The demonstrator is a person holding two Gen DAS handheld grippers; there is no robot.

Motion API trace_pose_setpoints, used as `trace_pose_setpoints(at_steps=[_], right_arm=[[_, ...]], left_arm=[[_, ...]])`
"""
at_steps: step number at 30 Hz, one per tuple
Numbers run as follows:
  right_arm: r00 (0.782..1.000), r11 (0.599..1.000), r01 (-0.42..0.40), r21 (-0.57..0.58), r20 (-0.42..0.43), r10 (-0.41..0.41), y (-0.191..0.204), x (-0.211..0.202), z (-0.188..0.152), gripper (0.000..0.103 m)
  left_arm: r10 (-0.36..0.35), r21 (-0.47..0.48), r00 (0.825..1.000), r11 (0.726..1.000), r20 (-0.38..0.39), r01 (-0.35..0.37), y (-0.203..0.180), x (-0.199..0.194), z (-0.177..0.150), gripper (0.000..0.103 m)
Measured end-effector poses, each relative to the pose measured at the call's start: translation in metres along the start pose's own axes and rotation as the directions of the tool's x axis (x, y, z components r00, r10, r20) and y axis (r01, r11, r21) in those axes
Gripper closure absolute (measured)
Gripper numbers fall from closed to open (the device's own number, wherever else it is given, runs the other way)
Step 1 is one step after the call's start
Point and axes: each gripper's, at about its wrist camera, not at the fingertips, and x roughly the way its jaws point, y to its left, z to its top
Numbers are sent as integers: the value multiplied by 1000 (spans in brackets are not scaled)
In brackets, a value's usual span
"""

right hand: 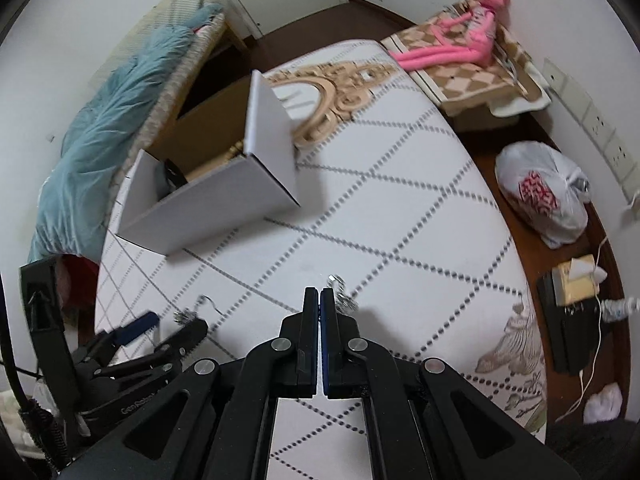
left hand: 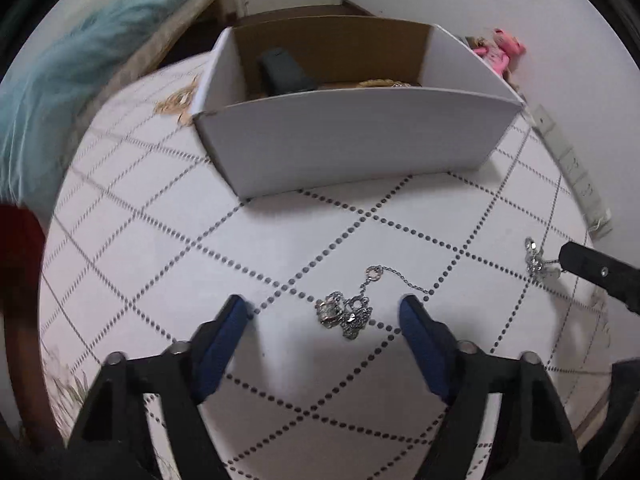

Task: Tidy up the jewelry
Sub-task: 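Carry both silver chains toward the box with both tools, then lower the chains into the box and open both tools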

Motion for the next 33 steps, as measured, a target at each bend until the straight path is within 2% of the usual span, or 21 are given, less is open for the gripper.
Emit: trace_pose_setpoints(at_steps=[1,2,5,9,13,22,28,33], right_arm=[[1000,1000,2,5,-3,-2,-2,1,-1,102],[1000,1000,4,7,-4,-4,-3,2,-2,102],[1000,1000,2,10,-5,-2,-3,1,-2,102],[999,1000,-27,4,17,27,3,-13,5,102],[995,997,-79,-10,66,80,13,-40,20,102],[970,981,-179,-79,153,189,50,-98,60,102],[955,965,-226,-130,167,246,80,-116,92,102],[958,960,-234,-156,134,255,98,-105,120,102]], left_arm=[[-2,16,1000,1000,25,1,-3,-3,1,88],[-6,28,1000,1000,20,6,-6,-3,2,98],[-54,-4,998,999,14,54,-4,-7,5,103],[-118,-49,992,992,39,120,8,-29,3,103],[-169,-88,981,980,93,178,22,-67,10,103],[-252,-108,942,954,220,280,38,-134,53,103],[-255,-67,924,956,286,284,40,-162,97,103],[-257,-65,921,956,292,288,49,-160,136,103]])
